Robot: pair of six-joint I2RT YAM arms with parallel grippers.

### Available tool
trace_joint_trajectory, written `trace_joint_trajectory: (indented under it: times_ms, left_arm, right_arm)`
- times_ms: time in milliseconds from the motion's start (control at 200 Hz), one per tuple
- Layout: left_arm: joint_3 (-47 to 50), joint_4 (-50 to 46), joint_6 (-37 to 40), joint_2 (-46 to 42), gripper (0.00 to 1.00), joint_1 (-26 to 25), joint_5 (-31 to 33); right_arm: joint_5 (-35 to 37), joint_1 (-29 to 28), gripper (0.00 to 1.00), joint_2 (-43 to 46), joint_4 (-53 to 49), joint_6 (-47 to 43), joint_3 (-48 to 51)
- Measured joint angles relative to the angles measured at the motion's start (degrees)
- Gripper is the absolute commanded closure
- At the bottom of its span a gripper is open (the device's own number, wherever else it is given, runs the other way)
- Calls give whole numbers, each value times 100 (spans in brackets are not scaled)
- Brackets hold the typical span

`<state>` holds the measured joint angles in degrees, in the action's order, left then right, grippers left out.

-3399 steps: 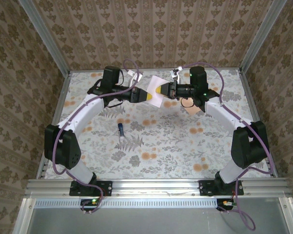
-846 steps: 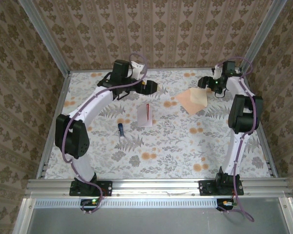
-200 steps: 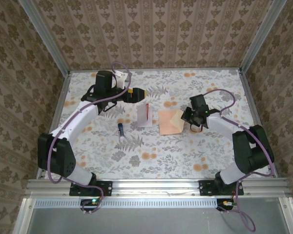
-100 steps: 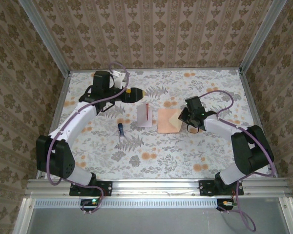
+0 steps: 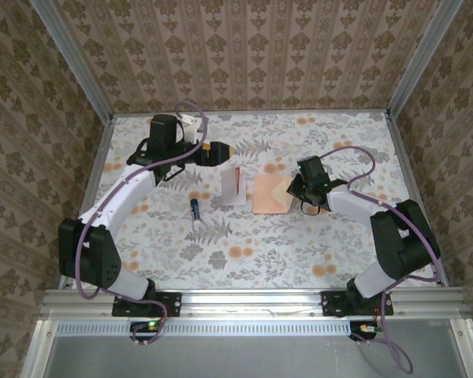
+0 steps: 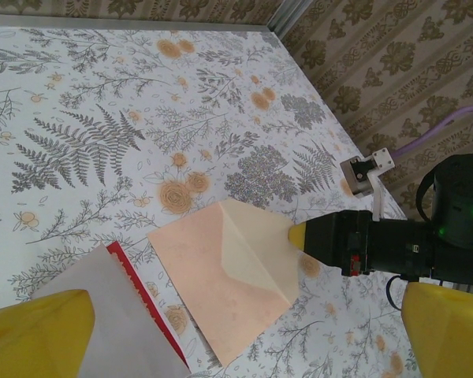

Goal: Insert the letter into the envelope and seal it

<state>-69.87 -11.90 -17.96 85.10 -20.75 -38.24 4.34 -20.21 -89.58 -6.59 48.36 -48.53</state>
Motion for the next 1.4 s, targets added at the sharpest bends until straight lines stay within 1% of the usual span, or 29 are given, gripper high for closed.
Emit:
trace_joint_trajectory:
  times_ms: [95,380,470,540,605,670,700,815,880,960,1050,1175,1280,1400]
  left_arm:
    - [2,0,-2,0,0,24,0]
    - [7,2,-2,0,0,28,0]
    - [7,2,-2,0,0,28,0]
    - [7,2,-2,0,0,28,0]
    - [7,2,-2,0,0,28,0]
    - [7,2,-2,0,0,28,0]
    - [7,2,-2,0,0,31,0]
    - [7,2,-2,0,0,68,2]
    - [7,-2,0,0,0,114,4]
    - [7,-7,-4,0,0,186,17]
    - [7,-33,-28,-2,0,308,144]
    - [11,-170,-173,-63,0,623,588]
    - [122,-271,-341,-221,0,953,1040]
    - [424,-306,-573,-507,0,1342,1405]
  right_arm:
    - [15,0,93,-2,-2,-17,-4]
    - [142,0,81,-2,-111,-96,-136]
    - [153,0,72,-2,-138,-140,-144]
    - [175,0,70,-2,-155,-168,-149]
    - [197,-4,65,-2,-173,-173,-155]
    - [238,-7,53,7,-205,-186,-160]
    - [264,-7,44,17,-238,-179,-166]
    - [323,-9,19,136,-404,-269,-219]
    - [343,-9,11,216,-614,-367,-387]
    - [337,-9,8,249,-905,-472,-796]
    - [240,-9,7,247,-1174,-616,-1368]
    - [-236,-26,7,173,-1342,-671,-2065]
    - [-651,-155,8,-186,-1364,-667,-2590]
    - [-979,-505,8,-787,-1429,-662,-2955]
